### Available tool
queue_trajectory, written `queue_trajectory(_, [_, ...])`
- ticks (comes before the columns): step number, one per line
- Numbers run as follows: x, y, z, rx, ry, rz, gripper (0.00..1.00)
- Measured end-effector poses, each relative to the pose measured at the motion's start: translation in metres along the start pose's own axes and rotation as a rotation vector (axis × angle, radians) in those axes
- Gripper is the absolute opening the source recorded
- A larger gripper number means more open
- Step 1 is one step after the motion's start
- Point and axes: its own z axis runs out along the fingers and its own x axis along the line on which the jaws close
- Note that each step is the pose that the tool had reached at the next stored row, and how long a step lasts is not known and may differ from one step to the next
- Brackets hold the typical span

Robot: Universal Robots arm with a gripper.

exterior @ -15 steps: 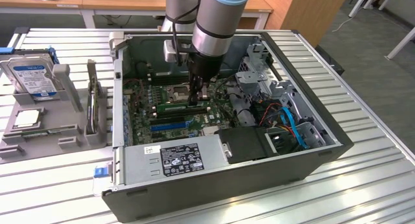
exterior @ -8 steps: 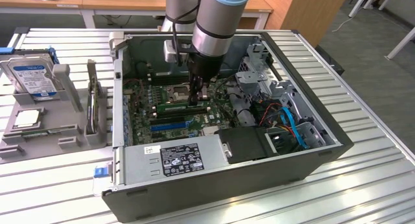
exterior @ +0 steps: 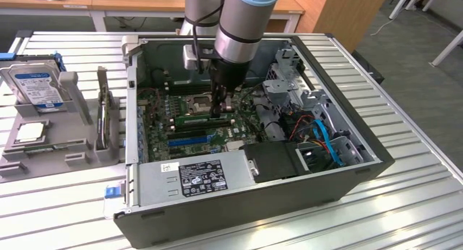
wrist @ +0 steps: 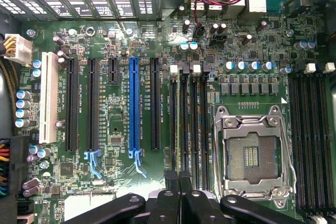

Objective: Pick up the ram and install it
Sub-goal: 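Insert the ram into the slot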

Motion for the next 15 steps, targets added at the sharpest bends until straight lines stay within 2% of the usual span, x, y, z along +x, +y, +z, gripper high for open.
queue_trajectory(4, [-0.0001, -0.0023, -0.0002, -0.0119, 0.0003, 0.001, 0.11])
queue_trajectory(6, [-0.0001, -0.0030, -0.0003, -0.0156, 0.0007, 0.001, 0.11])
queue_trajectory(15, [-0.0001, -0.0031, -0.0002, -0.0166, 0.0012, -0.005, 0.11])
